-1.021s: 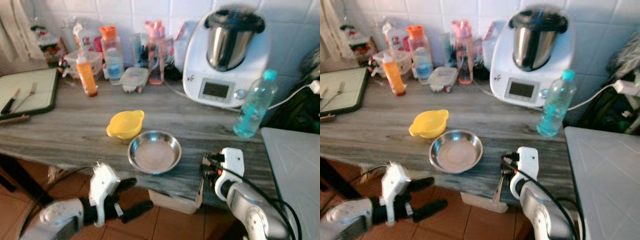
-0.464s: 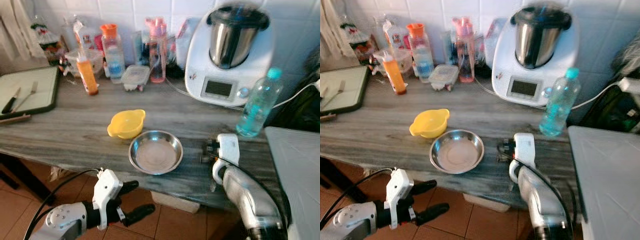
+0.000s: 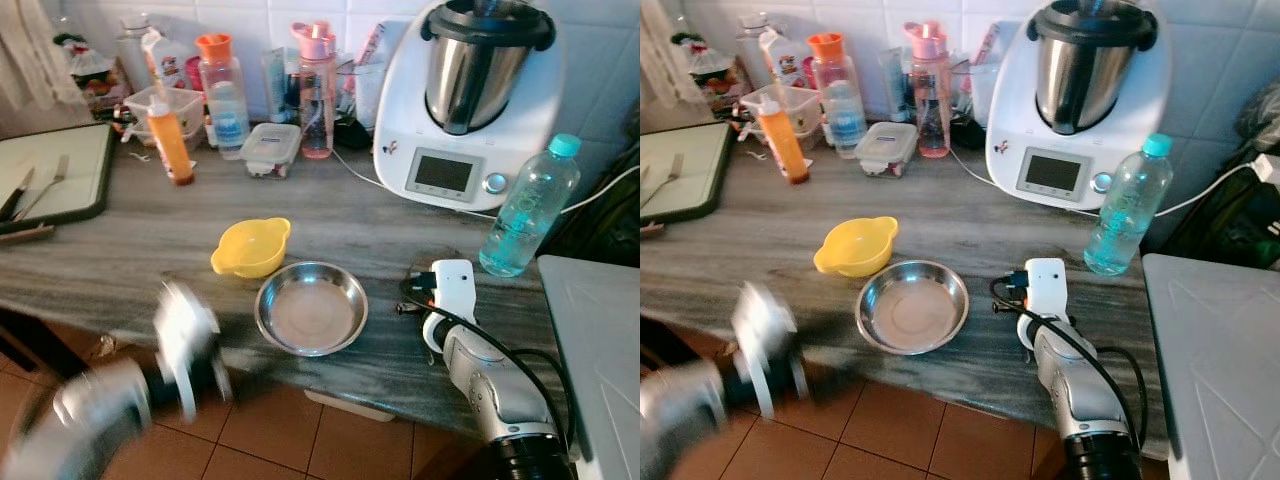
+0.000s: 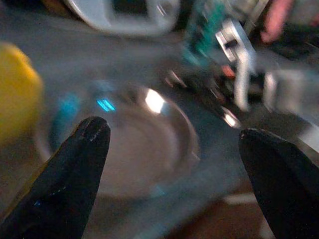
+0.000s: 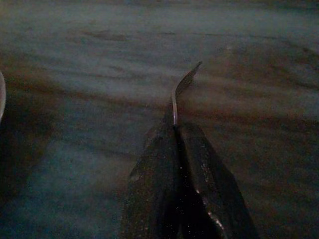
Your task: Setting the table
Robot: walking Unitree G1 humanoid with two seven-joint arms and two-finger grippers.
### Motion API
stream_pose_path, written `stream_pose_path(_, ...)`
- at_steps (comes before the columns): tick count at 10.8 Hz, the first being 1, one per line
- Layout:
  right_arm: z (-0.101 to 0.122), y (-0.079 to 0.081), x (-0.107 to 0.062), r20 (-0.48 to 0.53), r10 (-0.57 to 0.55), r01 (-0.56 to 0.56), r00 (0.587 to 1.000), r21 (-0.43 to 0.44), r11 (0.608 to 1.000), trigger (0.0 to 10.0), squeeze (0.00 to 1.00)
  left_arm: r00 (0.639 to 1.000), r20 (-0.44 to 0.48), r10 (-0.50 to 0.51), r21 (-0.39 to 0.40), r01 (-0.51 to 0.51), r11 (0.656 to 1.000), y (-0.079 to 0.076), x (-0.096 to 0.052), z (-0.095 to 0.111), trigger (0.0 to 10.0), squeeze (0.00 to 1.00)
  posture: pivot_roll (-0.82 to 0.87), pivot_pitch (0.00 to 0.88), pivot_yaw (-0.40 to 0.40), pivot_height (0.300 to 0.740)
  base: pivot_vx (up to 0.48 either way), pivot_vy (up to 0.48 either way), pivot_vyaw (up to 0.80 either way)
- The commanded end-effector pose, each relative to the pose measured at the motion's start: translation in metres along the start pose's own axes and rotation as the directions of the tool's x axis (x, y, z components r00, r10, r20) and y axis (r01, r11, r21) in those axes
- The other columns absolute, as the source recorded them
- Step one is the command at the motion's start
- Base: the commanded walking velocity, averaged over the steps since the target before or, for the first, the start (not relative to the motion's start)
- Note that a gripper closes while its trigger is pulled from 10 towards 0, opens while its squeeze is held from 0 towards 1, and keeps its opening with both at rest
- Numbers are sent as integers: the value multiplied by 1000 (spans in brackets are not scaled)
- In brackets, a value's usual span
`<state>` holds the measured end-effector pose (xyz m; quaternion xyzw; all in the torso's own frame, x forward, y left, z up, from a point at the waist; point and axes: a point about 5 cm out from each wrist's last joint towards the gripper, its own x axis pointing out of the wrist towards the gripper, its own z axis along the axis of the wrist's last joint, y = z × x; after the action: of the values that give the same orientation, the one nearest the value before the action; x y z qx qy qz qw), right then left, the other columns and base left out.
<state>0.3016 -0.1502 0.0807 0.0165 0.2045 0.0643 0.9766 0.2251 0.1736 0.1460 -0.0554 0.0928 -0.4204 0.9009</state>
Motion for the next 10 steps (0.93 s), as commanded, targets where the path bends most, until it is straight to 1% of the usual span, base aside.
stream_pose_path(1,-30,-6,-1,-125,-22,22,992,3,1000,0,0,998,50,29,43,-31,999,-1,1,19,10000,0,144,12,18,740,0,0,0)
stream_pose_path(2,-30,-7,-1,-123,-23,24,992,2,1000,0,0,999,40,-16,16,15,1000,-10,5,20,10000,0,144,12,18,740,0,0,0)
stream_pose_path(3,-28,-8,0,-114,-25,23,993,-14,1000,0,0,994,28,-106,-42,107,993,-29,13,18,10000,0,139,8,9,740,0,0,0)
stream_pose_path(4,-23,-8,2,-95,-22,16,995,-65,998,0,0,975,-23,-223,-103,220,970,-46,16,12,10000,0,136,6,2,740,0,0,0)
stream_pose_path(5,-21,-8,3,-85,-22,13,996,-99,995,0,0,963,-46,-264,-134,256,957,-52,16,10,10000,0,136,6,2,740,0,0,0)
stream_pose_path(6,-14,-4,7,-55,-12,2,998,-164,987,0,0,955,-57,-290,-153,279,948,-51,21,10,10000,0,126,4,0,740,0,0,0)
stream_pose_path(7,-10,0,10,-35,-2,-6,999,-210,978,0,0,958,-54,-281,-156,270,950,-49,25,12,10000,0,124,4,1,740,0,0,0)
stream_pose_path(8,-6,4,11,-15,11,-14,1000,-271,962,0,0,959,-43,-281,-159,271,949,-49,28,14,10000,0,125,3,2,740,0,0,0)
stream_pose_path(9,-5,7,13,-3,17,-17,1000,-314,949,0,0,958,-37,-284,-168,274,947,-51,31,15,10000,0,124,1,5,740,0,0,0)
stream_pose_path(10,-6,12,15,-2,29,-27,1000,-381,924,0,0,957,-41,-287,-169,277,946,-53,34,13,10000,0,124,1,6,740,0,0,0)
